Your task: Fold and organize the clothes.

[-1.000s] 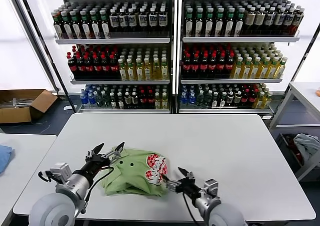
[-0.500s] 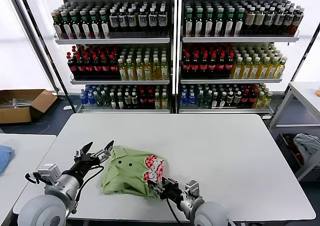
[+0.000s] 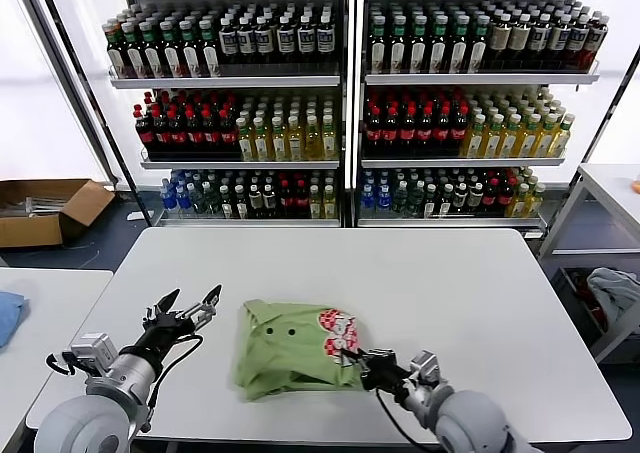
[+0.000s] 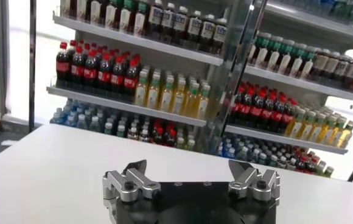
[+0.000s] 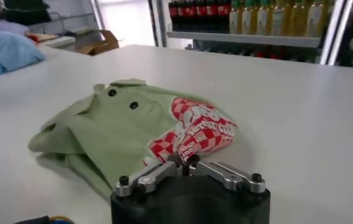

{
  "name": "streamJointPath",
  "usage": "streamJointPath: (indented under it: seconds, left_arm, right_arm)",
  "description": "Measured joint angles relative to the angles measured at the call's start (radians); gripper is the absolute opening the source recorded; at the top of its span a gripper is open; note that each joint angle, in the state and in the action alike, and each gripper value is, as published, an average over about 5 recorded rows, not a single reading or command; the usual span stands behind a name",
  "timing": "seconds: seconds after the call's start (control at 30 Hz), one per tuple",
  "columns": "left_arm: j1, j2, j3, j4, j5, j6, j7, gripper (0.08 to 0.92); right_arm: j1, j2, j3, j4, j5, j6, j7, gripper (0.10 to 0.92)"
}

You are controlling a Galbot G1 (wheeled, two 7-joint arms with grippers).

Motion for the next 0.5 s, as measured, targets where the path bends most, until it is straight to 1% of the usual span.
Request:
streamJointPath:
  seconds: [0.1,0.17,0.5]
  left_arm:
    - [0.006,-0.007,0.000,0.001,0.000,-0.002,0.003,0.823]
    - [0.011,-0.011,0.001,-0.001,0.000,-0.004,0.005,0.823]
    - [0.045,-0.026,-0.005,-0.017,0.000,-0.017,0.018,0.823]
  right_arm:
    - [-0.022,-0.036,0.044,0.015,-0.006,0.005,-0.007,0.139]
    - [-0.040,-0.053,0.075,0.028,-0.008,0.008,-0.009,0.172]
    - [-0.166,-0.123,0.251,0.087,-0.006,0.024,-0.018,0.456]
